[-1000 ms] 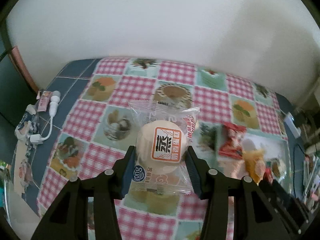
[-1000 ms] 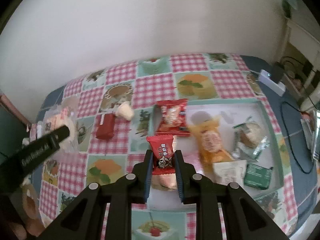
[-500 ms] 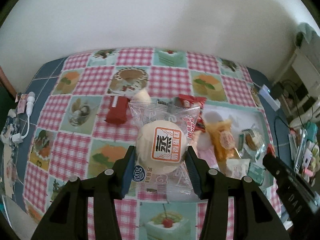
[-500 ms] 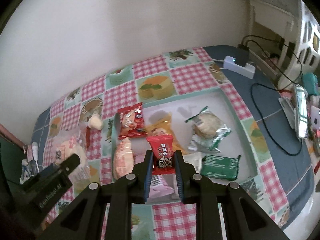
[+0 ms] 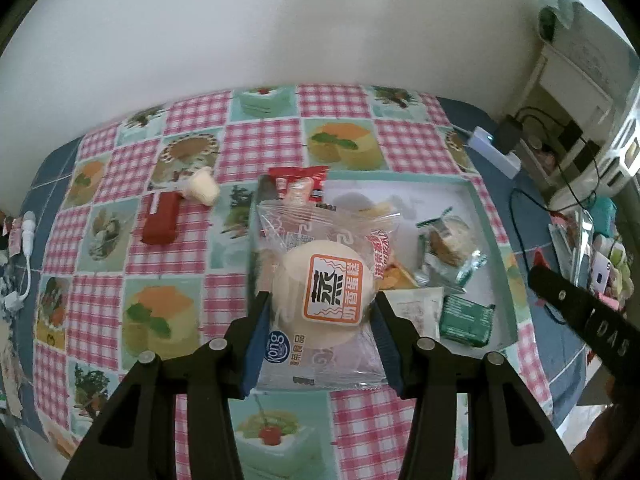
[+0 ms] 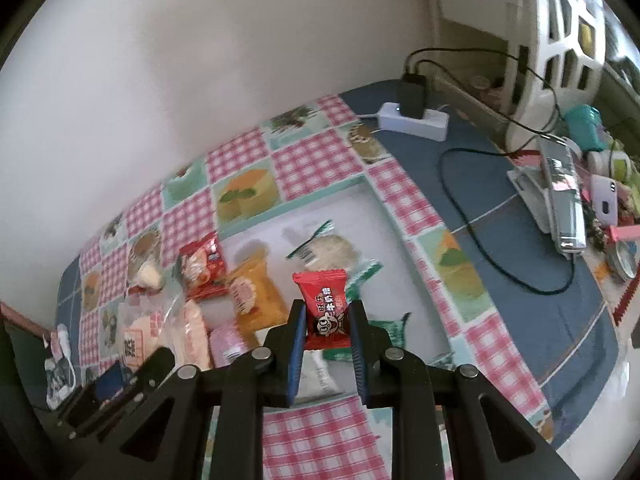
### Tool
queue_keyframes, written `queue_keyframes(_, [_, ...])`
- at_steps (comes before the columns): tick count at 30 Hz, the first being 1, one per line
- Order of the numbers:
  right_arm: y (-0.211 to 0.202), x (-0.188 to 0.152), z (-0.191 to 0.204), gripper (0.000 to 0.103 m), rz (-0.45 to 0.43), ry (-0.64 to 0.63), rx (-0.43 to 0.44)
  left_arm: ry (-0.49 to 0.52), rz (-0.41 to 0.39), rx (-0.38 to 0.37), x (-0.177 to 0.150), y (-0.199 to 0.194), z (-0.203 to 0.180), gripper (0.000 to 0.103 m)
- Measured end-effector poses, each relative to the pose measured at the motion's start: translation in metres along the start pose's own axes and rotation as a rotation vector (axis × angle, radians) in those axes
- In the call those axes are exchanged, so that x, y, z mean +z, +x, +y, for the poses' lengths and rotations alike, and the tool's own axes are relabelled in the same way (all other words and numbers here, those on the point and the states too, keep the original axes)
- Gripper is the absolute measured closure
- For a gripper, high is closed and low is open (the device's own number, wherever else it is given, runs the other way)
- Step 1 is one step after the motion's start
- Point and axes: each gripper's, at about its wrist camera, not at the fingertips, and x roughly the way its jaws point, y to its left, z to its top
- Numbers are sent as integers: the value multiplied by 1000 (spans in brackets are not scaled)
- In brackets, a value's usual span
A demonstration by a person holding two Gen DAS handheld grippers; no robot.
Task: Organize snacks
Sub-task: 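Carry bun with left tool while right tool carries red candy over tray, then release bun in tray with left tool while right tool drops red candy there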
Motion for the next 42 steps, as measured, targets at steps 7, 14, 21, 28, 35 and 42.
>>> queue_keyframes(7, [4,9,-29,80,0,47,-41,32,6,-13,-3,5,-22,52])
queue_keyframes(14, [43,8,-44,80,75,49,-86,53,37,-8,-5,29,-35,52])
queue_keyframes(21, [71,8,-49,80,102,42,-91,42,69,-10,-4,47,-37,52])
queue_keyframes(28, [82,6,-45,80,119,28,-111,30,72,-19,-1,48,-33,51])
queue_keyframes(35, [81,7,-42,80,118,22,-122,37,51,-28,2,40,-33,40])
queue_keyframes(42, [84,6,-40,79,138,11,-128,-6,59,14,6,39,-19,35])
